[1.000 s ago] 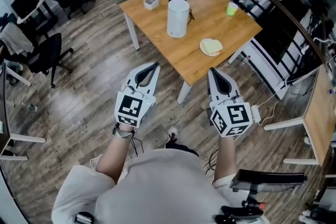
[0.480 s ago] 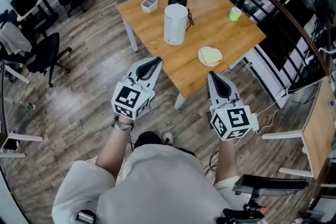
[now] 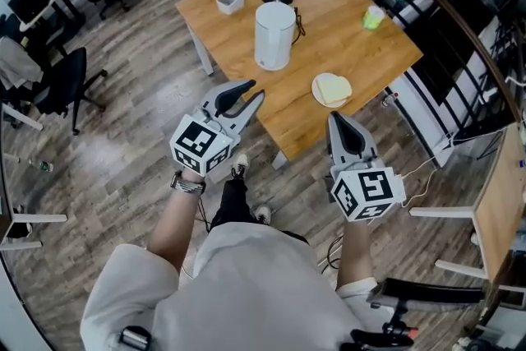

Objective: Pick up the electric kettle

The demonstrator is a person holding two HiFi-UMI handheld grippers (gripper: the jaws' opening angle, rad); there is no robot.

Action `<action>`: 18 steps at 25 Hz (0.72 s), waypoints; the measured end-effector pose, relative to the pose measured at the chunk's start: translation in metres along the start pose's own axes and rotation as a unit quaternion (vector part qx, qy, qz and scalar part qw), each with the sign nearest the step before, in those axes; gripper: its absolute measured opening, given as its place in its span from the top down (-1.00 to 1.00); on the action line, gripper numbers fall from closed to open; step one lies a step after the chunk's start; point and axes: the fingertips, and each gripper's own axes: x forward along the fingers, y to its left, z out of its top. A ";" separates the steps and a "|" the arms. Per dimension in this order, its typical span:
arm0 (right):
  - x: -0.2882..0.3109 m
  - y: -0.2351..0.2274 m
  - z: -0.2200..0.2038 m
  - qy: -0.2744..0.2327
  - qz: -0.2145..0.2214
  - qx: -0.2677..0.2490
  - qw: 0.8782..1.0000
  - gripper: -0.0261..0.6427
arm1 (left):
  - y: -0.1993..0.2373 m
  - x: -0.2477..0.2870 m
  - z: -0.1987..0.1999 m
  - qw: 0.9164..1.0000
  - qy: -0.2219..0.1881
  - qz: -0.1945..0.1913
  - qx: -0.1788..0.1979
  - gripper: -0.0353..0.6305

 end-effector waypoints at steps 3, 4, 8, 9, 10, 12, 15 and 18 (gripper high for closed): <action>0.018 -0.010 -0.004 0.000 -0.010 0.008 1.000 0.89 | 0.011 0.016 -0.010 1.000 0.004 -0.023 -0.002 0.50; 0.024 -0.014 -0.005 0.000 -0.014 0.011 1.000 0.89 | 0.015 0.022 -0.014 1.000 0.006 -0.030 -0.001 0.49; 0.055 -0.025 -0.009 0.006 -0.025 0.015 1.000 0.89 | 0.038 0.044 -0.026 0.999 0.013 -0.046 -0.002 0.46; 0.063 -0.028 -0.010 0.008 -0.028 0.015 0.999 0.89 | 0.044 0.050 -0.029 0.999 0.013 -0.050 -0.004 0.45; 0.070 -0.031 -0.011 0.011 -0.029 0.014 0.999 0.89 | 0.049 0.055 -0.032 0.998 0.015 -0.053 -0.006 0.44; 0.085 -0.035 -0.013 0.015 -0.029 0.012 0.999 0.89 | 0.060 0.064 -0.040 0.998 0.020 -0.058 -0.009 0.42; 0.104 -0.040 -0.017 0.023 -0.030 0.009 0.999 0.89 | 0.074 0.077 -0.055 0.997 0.033 -0.066 -0.020 0.37; 0.118 -0.047 -0.021 0.029 -0.034 0.016 0.999 0.89 | 0.084 0.091 -0.070 0.996 0.045 -0.076 -0.026 0.34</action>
